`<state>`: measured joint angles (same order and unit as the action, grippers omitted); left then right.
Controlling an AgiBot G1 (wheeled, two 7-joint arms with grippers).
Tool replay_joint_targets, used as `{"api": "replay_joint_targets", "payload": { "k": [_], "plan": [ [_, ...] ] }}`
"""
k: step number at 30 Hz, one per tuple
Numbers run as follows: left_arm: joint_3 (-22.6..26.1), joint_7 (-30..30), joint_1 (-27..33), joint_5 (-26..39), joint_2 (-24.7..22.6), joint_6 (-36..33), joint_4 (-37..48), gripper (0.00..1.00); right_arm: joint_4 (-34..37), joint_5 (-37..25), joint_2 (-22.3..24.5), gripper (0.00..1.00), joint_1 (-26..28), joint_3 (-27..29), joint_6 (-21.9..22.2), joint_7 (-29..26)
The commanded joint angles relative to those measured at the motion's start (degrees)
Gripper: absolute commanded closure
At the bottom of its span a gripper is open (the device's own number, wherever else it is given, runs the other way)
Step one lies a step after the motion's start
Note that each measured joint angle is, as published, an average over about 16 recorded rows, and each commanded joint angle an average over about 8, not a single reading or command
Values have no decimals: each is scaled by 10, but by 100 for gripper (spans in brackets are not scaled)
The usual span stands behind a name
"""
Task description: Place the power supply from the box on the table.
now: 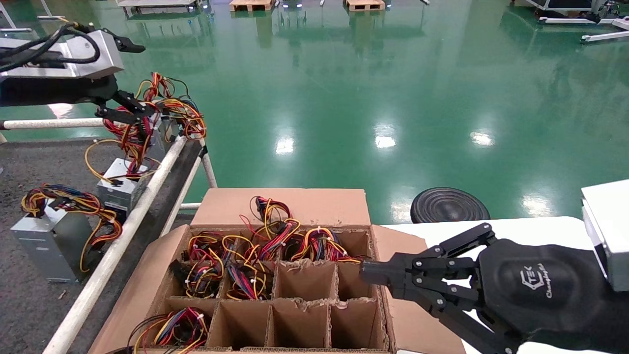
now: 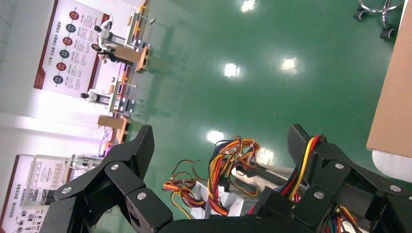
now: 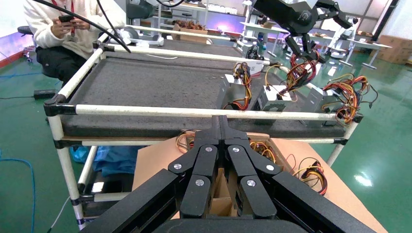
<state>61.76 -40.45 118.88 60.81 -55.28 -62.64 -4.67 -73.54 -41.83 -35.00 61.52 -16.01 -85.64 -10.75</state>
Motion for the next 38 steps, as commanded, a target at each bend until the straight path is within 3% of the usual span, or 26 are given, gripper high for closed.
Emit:
{"api": "replay_joint_targets", "payload": {
  "k": [1, 20, 38],
  "plan": [
    [-1, -1, 0, -1, -1, -2, 1, 0, 0, 0, 0, 100, 0, 0, 0, 0],
    [-4, 12, -20, -5, 24, -3, 25, 0, 0, 0, 0, 100, 0, 0, 0, 0],
    [20, 94, -58, 4, 50, -28, -9, 0, 0, 0, 0, 100, 0, 0, 0, 0]
  ]
}}
